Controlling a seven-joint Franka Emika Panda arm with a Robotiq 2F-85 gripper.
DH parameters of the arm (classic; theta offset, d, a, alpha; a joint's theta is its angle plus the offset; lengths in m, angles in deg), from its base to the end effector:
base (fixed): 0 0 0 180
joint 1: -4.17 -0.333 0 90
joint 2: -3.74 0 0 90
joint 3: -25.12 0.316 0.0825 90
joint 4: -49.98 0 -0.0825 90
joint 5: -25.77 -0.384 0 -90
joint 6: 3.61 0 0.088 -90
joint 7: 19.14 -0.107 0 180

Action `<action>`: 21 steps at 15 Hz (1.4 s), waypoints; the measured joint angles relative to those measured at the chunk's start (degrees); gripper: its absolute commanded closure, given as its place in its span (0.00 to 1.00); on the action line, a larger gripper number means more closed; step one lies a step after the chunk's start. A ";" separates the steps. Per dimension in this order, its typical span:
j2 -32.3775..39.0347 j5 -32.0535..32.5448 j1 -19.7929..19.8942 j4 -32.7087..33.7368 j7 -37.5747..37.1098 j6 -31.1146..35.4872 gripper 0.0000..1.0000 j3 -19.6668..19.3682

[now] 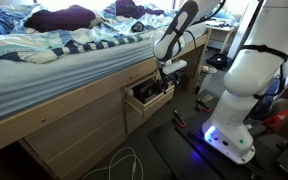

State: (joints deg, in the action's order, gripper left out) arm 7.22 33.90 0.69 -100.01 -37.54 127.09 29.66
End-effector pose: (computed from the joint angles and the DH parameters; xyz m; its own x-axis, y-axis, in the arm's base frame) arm 0.3834 0.0512 0.2041 0.9316 -0.0944 -0.3510 -0.0324 -0.9834 0.1783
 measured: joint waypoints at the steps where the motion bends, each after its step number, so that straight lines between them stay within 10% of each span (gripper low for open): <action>1: 0.06 0.41 0.00 -0.01 -0.25 1.27 0.00 -0.11; 12: 9.99 11.96 -0.69 1.42 -13.28 26.66 0.00 -8.40; 21: 20.92 8.40 -5.63 8.75 -13.41 29.78 0.00 -13.47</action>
State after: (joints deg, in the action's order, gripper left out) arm 28.13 42.30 -4.95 -91.26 -50.94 156.87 16.19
